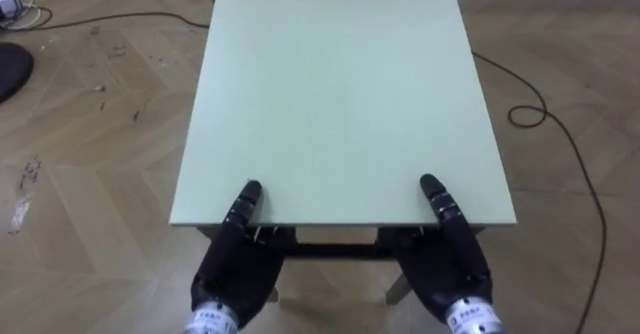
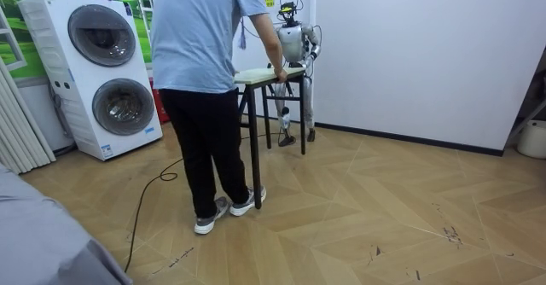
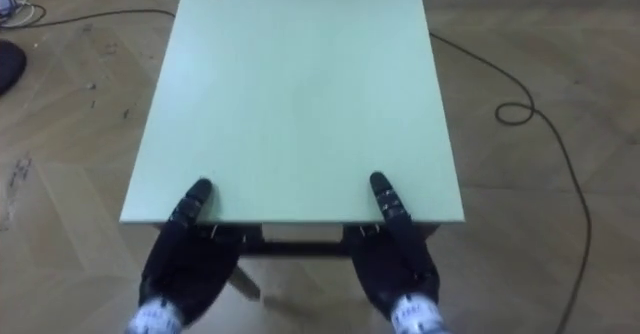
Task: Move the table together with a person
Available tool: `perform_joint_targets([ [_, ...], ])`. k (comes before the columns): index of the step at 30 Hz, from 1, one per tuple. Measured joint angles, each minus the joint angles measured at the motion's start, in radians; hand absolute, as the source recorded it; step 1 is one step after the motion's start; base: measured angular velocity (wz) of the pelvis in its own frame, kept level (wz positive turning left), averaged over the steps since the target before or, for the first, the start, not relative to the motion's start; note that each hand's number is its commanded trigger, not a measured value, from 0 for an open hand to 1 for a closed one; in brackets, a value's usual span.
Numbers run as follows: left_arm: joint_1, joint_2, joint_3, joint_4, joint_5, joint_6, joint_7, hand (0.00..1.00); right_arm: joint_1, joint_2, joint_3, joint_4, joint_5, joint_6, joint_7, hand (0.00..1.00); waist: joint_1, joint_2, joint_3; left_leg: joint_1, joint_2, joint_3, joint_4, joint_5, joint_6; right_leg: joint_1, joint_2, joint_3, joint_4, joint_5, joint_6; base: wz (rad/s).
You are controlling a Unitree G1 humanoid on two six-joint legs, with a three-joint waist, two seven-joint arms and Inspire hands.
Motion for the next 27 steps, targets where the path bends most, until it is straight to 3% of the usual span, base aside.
perform_joint_targets([
  [2, -0.008, 0.003, -0.002, 0.003, 0.001, 0.000, 0.003, 1.00, -0.001, 0.001, -0.012, 0.000, 0.000, 0.008, 0.000, 1.00, -0.003, 0.002, -0.0009, 0.010, -0.004, 0.000, -0.065, 0.004, 0.007, -0.023, -0.003, 0.004, -0.001, 0.038, -0.003, -0.03],
  [3, -0.010, 0.004, -0.004, 0.015, 0.006, 0.001, 0.000, 1.00, 0.008, 0.003, -0.021, 0.001, 0.000, 0.020, 0.000, 1.00, -0.002, 0.000, -0.0012, 0.023, -0.019, -0.001, -0.096, 0.015, 0.026, -0.026, -0.008, 0.012, -0.003, 0.053, -0.002, -0.04],
  [4, -0.009, 0.004, -0.007, 0.022, 0.009, 0.001, -0.001, 1.00, 0.015, 0.005, -0.026, 0.001, -0.003, 0.029, 0.000, 1.00, 0.001, 0.000, -0.0015, 0.030, -0.022, -0.002, -0.107, 0.022, 0.039, -0.026, -0.014, 0.018, -0.002, 0.057, 0.002, -0.08],
  [6, 0.001, 0.004, -0.012, 0.041, 0.009, 0.004, -0.006, 1.00, 0.036, 0.003, -0.037, 0.003, -0.010, 0.052, 0.001, 1.00, 0.000, -0.006, -0.0021, 0.040, -0.054, 0.001, -0.129, 0.039, 0.067, -0.030, -0.035, 0.045, -0.003, 0.070, 0.017, -0.09],
  [7, 0.001, 0.006, -0.012, 0.045, 0.010, 0.006, -0.006, 1.00, 0.039, 0.001, -0.040, 0.003, -0.011, 0.056, 0.001, 1.00, -0.001, -0.006, -0.0020, 0.040, -0.058, 0.003, -0.130, 0.040, 0.068, -0.031, -0.038, 0.053, -0.004, 0.075, 0.023, 0.00],
  [10, 0.006, 0.020, -0.011, 0.060, 0.037, 0.017, -0.009, 1.00, 0.066, -0.002, -0.044, 0.003, -0.003, 0.072, 0.001, 1.00, -0.002, -0.032, -0.0071, 0.038, -0.086, 0.009, -0.129, 0.052, 0.089, -0.031, -0.058, 0.089, -0.003, 0.096, 0.041, 0.03],
  [14, 0.013, 0.020, -0.011, 0.065, 0.042, 0.041, -0.009, 1.00, 0.102, 0.012, -0.044, 0.004, 0.035, 0.076, 0.001, 1.00, 0.002, -0.067, -0.0196, 0.039, -0.116, 0.014, -0.132, 0.070, 0.117, -0.023, -0.085, 0.122, -0.005, 0.116, 0.061, 0.17],
  [17, 0.019, 0.021, -0.010, 0.065, 0.042, 0.061, -0.008, 1.00, 0.109, 0.004, -0.042, 0.006, 0.046, 0.075, 0.000, 1.00, 0.004, -0.068, -0.0199, 0.038, -0.117, 0.038, -0.135, 0.077, 0.127, -0.010, -0.085, 0.158, 0.002, 0.111, 0.074, 0.11],
  [18, 0.019, 0.021, -0.009, 0.064, 0.041, 0.064, -0.008, 1.00, 0.109, 0.001, -0.040, 0.006, 0.052, 0.074, -0.001, 1.00, -0.001, -0.063, -0.0160, 0.038, -0.104, 0.042, -0.136, 0.084, 0.122, 0.006, -0.096, 0.167, 0.078, 0.050, 0.093, 0.30],
  [19, 0.018, 0.021, -0.009, 0.061, 0.036, 0.064, -0.008, 1.00, 0.109, -0.003, -0.037, 0.006, 0.055, 0.072, -0.001, 1.00, -0.003, -0.065, -0.0141, 0.038, -0.101, 0.045, -0.141, 0.091, 0.117, 0.023, -0.101, 0.169, 0.100, 0.020, 0.102, 0.25],
  [20, 0.018, 0.021, -0.005, 0.054, 0.033, 0.063, -0.008, 1.00, 0.105, -0.003, -0.034, 0.006, 0.064, 0.067, -0.001, 1.00, 0.007, -0.075, -0.0090, 0.039, -0.100, 0.045, -0.152, 0.102, 0.108, 0.057, -0.101, 0.190, 0.108, -0.027, 0.116, 0.00],
  [21, 0.018, 0.023, 0.005, 0.042, 0.033, 0.063, -0.008, 1.00, 0.088, -0.007, -0.022, 0.006, 0.074, 0.061, -0.001, 1.00, 0.019, -0.089, 0.0003, 0.034, -0.100, 0.047, -0.153, 0.107, 0.099, 0.069, -0.086, 0.231, 0.080, -0.038, 0.124, -0.15],
  [22, 0.017, 0.027, 0.007, 0.039, 0.033, 0.063, -0.008, 1.00, 0.080, -0.008, -0.011, 0.006, 0.077, 0.056, -0.001, 1.00, 0.027, -0.091, 0.0015, 0.029, -0.100, 0.049, -0.152, 0.109, 0.094, 0.070, -0.080, 0.236, 0.059, -0.038, 0.124, -0.27],
  [24, 0.016, 0.028, 0.009, 0.034, 0.033, 0.063, -0.008, 1.00, 0.057, -0.028, 0.001, 0.006, 0.087, 0.040, -0.001, 1.00, 0.035, -0.078, 0.0033, 0.015, -0.082, 0.056, -0.157, 0.118, 0.077, 0.084, -0.040, 0.237, -0.018, 0.001, 0.099, -0.19],
  [27, 0.015, 0.044, 0.007, 0.030, 0.019, 0.060, -0.008, 1.00, 0.047, -0.029, 0.005, 0.006, 0.084, 0.035, -0.001, 1.00, 0.027, -0.078, 0.0029, 0.006, -0.067, 0.042, -0.161, 0.129, 0.061, 0.094, -0.023, 0.217, -0.053, 0.015, 0.085, 0.09],
])
